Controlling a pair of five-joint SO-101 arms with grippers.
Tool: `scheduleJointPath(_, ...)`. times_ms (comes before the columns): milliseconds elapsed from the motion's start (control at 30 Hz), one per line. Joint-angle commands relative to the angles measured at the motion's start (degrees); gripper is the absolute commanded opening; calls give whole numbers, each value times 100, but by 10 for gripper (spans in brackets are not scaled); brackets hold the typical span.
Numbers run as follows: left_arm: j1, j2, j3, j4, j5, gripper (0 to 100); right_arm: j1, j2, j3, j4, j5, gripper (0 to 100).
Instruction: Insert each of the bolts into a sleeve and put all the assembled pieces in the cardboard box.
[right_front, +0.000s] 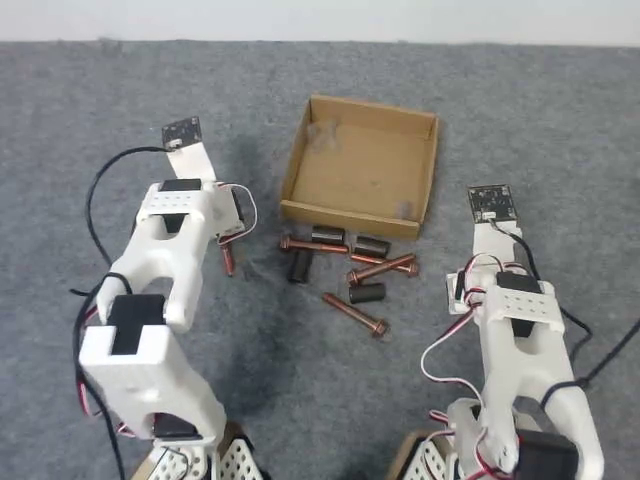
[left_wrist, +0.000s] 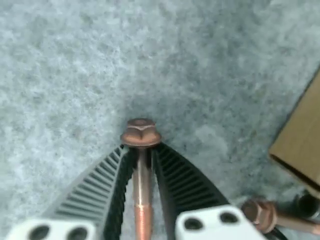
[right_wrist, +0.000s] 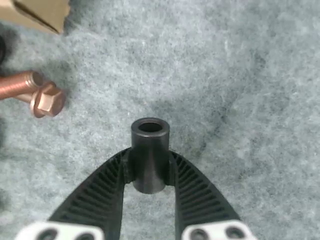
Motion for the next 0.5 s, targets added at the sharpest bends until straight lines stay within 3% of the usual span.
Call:
scheduleJointPath(0,-9,-62,-303,132,53,15,-4,-40,-26,-4,88,7)
scheduleJointPath(233,-18,-105,-295,132,53,17,-4,-40,-26,-4,88,7)
scheduleJointPath(400,-62,-123,-382,615,-246,164,-4,-40,-26,-4,88,7)
scheduleJointPath(467,-62,-123,-374,668,-264,172,-4,-40,-26,-4,88,7)
